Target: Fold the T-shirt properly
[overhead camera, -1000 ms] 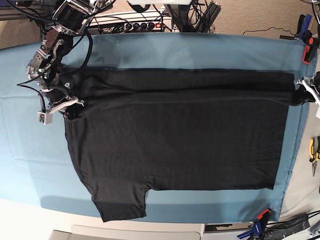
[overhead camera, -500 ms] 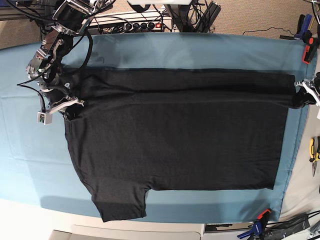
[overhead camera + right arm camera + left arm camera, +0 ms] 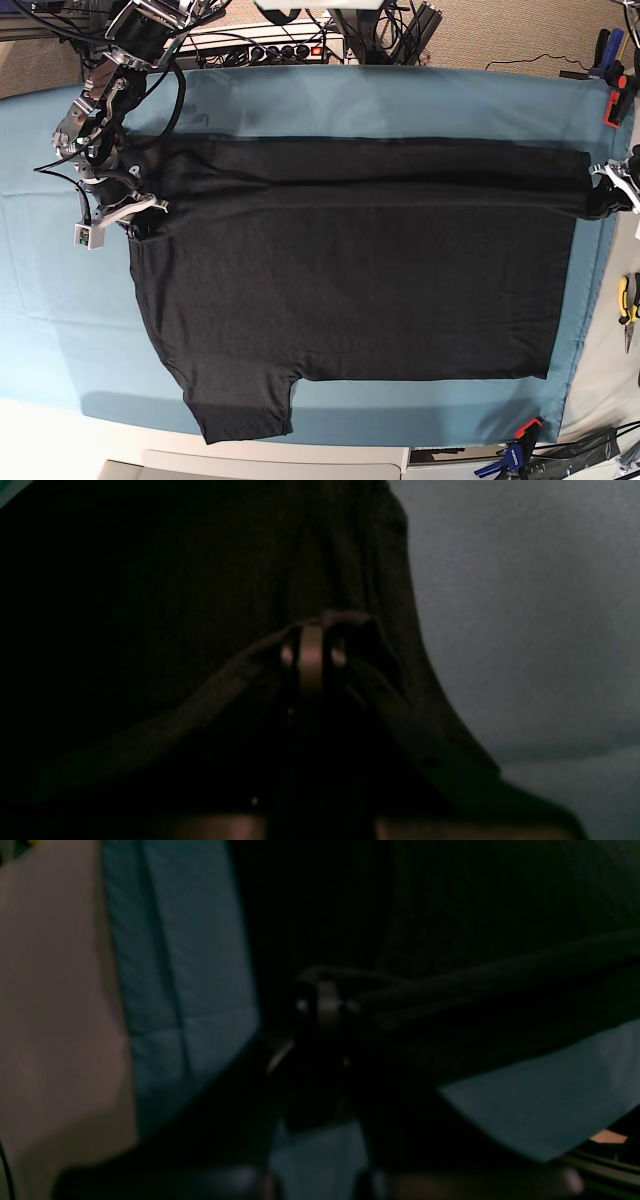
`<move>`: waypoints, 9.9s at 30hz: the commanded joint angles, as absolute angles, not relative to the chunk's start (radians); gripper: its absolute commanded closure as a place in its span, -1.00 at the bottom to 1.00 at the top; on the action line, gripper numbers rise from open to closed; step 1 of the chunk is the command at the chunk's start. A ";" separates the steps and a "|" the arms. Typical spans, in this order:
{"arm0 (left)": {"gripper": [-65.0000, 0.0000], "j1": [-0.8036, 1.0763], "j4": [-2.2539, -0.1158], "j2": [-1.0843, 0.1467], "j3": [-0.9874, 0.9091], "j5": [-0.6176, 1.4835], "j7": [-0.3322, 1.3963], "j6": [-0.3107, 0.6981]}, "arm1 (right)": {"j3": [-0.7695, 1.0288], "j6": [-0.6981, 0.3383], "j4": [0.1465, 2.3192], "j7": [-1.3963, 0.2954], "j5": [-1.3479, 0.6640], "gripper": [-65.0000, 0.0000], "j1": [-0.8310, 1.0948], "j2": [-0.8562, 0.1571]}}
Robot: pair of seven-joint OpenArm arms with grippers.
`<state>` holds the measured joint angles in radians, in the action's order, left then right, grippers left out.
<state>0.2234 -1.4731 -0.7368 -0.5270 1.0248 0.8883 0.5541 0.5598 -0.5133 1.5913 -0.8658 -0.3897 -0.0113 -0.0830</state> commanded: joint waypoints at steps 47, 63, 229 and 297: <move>-0.07 0.285 -1.485 -0.792 -0.540 1.005 0.996 0.452 | 0.873 -0.562 1.610 -1.156 -0.913 0.09 0.316 -0.271; -0.07 0.288 -1.404 -0.684 -0.540 1.005 0.988 0.453 | 0.870 -0.579 1.610 -1.141 -0.891 0.09 0.268 -0.195; 0.13 0.002 -1.638 -1.013 -0.477 0.824 0.820 0.406 | 0.318 -0.510 0.831 -0.791 -0.218 0.09 -0.985 -0.310; 0.38 -0.801 -0.360 -0.515 -0.172 0.659 0.626 0.363 | 0.292 -0.396 0.640 -0.695 -0.026 0.09 -0.859 -0.213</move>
